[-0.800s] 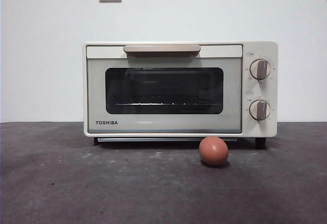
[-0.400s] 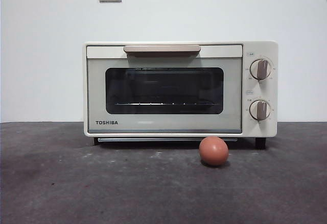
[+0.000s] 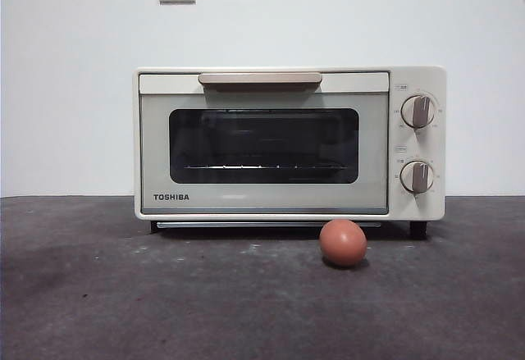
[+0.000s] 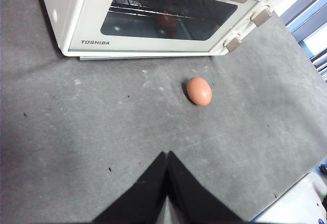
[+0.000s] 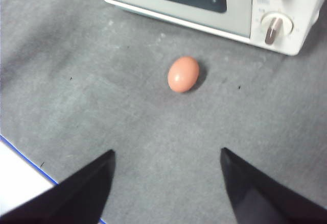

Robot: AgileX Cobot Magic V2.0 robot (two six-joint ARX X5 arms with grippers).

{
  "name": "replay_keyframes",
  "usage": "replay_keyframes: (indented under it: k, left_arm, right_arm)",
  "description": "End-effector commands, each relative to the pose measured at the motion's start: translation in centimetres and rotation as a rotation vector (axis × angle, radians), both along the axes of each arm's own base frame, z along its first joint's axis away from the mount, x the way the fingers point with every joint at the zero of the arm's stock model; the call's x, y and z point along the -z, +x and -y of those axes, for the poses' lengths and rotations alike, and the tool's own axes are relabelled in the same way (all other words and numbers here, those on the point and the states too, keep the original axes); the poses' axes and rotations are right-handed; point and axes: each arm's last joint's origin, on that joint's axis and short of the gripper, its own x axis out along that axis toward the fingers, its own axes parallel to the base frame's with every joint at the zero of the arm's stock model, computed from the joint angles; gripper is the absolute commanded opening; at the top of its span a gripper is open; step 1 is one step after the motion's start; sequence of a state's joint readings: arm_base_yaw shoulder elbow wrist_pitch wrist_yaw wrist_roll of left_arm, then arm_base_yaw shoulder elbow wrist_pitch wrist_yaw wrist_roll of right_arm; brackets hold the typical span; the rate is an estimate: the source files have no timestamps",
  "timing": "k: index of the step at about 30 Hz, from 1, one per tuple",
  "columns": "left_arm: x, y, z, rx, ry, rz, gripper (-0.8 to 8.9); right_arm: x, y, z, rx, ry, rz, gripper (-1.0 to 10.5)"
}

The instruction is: Eggoven

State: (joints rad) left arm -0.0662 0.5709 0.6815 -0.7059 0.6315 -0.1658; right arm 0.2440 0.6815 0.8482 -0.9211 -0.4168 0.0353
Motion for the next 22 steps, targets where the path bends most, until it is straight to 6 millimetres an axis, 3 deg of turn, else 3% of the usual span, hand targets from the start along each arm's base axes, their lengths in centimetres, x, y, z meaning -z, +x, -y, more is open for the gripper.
replay_keyframes:
  k: [1, 10, 22]
  left_arm:
    - [-0.8, 0.1, 0.0, 0.015, 0.008, 0.048, 0.07]
    - [-0.9, 0.1, 0.0, 0.015, 0.007, 0.054, 0.07]
    - [-0.9, 0.1, 0.0, 0.014, 0.007, 0.054, 0.07]
  right_arm:
    - [-0.3, 0.8, -0.3, 0.015, 0.025, -0.022, 3.5]
    - [0.9, 4.7, -3.3, -0.015, 0.062, -0.094, 3.5]
    - [6.2, 10.4, -9.2, 0.057, -0.045, -0.197, 3.5]
